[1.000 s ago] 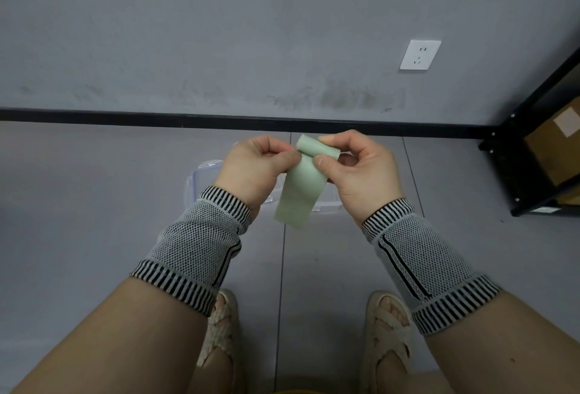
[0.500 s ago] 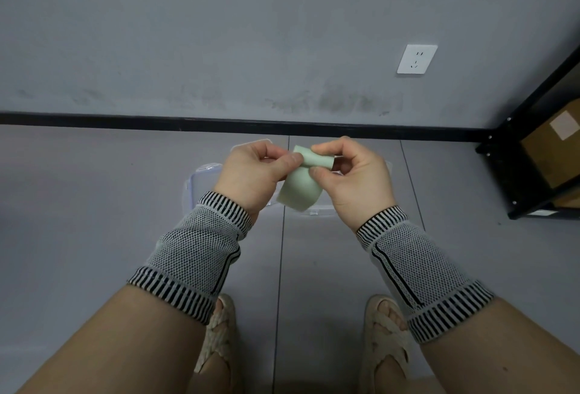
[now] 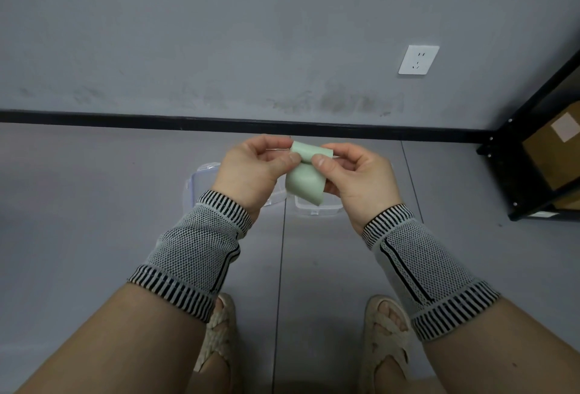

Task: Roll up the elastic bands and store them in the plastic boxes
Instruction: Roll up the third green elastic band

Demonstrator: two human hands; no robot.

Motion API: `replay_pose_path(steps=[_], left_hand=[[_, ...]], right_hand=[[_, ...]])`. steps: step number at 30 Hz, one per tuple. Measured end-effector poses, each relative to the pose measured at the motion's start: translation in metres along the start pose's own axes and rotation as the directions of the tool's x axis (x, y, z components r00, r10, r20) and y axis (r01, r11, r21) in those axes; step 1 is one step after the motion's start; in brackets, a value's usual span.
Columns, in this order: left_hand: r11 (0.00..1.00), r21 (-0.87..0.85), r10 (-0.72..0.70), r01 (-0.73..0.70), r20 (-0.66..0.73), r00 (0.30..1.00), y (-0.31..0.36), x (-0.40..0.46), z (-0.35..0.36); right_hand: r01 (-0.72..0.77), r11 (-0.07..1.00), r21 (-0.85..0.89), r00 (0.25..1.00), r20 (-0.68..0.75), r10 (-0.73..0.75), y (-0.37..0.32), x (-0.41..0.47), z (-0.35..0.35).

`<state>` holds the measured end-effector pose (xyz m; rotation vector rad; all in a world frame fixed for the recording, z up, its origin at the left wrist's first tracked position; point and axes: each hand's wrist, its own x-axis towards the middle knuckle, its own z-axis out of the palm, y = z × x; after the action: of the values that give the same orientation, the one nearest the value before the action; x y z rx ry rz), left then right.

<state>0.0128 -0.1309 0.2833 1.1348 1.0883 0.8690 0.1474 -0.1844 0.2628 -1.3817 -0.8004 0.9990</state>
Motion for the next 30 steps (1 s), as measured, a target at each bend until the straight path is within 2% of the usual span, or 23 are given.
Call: replay_pose_path(steps=[7,15,24,30], left_hand=[[0.998,0.004,-0.065,0.064,0.063,0.996,0.0026,-0.0006,-0.0016],[0.992,0.126,-0.041,0.032,0.071,0.997,0.0021,-0.0014,-0.004],[1.0,0.012,-0.03,0.029,0.091,0.995,0.0006,-0.0021,-0.0022],[0.996,-0.037,-0.073,0.077,0.102,0.992,0.0026,-0.0031,0.0012]], right_hand=[[0.024,0.999,0.027,0.999,0.046,-0.025,-0.0019,0.0007,-0.004],[0.022,1.0,-0.022,0.998,0.058,-0.02,0.0017,-0.0005,-0.0031],[0.003,1.0,0.016,0.999,0.044,-0.003,0.0003,0.0005,-0.0006],[0.023,1.0,0.017,0.999,0.039,-0.024,0.0002,0.0008,-0.0032]])
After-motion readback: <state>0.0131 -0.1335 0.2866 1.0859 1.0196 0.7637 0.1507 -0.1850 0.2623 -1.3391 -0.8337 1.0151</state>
